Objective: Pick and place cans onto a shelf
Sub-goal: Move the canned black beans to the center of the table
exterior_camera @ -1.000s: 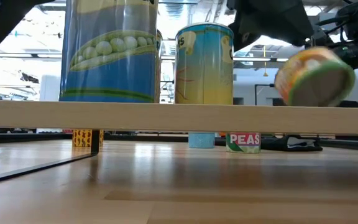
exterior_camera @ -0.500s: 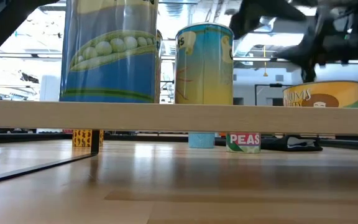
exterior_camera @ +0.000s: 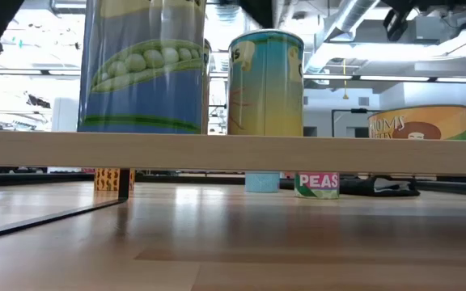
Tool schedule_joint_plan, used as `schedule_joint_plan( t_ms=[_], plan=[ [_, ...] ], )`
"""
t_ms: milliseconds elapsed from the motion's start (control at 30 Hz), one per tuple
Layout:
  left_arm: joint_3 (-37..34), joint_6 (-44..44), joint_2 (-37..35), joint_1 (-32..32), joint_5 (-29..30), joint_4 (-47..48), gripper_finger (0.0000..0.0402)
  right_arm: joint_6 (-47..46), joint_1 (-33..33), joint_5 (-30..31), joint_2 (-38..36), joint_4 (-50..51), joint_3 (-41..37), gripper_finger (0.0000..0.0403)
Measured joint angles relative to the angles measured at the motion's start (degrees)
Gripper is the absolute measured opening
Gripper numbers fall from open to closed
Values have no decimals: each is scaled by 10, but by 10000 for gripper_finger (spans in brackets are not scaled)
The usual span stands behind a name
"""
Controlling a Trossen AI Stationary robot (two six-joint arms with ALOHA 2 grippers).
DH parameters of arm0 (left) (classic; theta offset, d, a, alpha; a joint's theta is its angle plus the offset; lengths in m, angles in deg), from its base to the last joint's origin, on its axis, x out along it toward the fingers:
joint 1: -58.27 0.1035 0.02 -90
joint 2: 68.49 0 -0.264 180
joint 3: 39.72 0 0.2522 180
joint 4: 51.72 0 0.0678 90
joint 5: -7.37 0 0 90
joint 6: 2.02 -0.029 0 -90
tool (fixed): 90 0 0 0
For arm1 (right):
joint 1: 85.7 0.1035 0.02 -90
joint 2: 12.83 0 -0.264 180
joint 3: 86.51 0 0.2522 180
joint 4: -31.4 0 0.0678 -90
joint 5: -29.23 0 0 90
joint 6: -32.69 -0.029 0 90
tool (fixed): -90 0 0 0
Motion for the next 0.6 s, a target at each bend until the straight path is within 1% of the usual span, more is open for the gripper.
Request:
schedule_joint_plan(
  t_ms=[100, 133, 167, 267, 300, 367, 433, 600],
  plan=[
    [0, 68, -3, 0, 65, 113, 62, 1, 26, 51, 42, 79, 53, 33],
    [-3, 90, -3, 3, 83, 136, 59, 2, 33, 64, 53, 96, 64, 33],
    [-14, 98, -5, 5, 97, 126, 57, 1, 40, 74, 65, 105, 72, 33],
    [-69, 88, -36, 14, 95, 109, 47, -18, 57, 96, 91, 104, 93, 33],
    [-86, 106, -49, 18, 98, 111, 44, -25, 61, 103, 97, 102, 99, 33],
    [-148, 155, -80, 28, 107, 128, 36, -30, 67, 112, 101, 107, 107, 33],
    [-230, 189, -126, 39, 103, 102, 29, -30, 73, 115, 106, 105, 113, 33],
    [-452, 316, -277, 54, 103, 56, 13, -34, 77, 116, 113, 111, 114, 33]
  ],
)
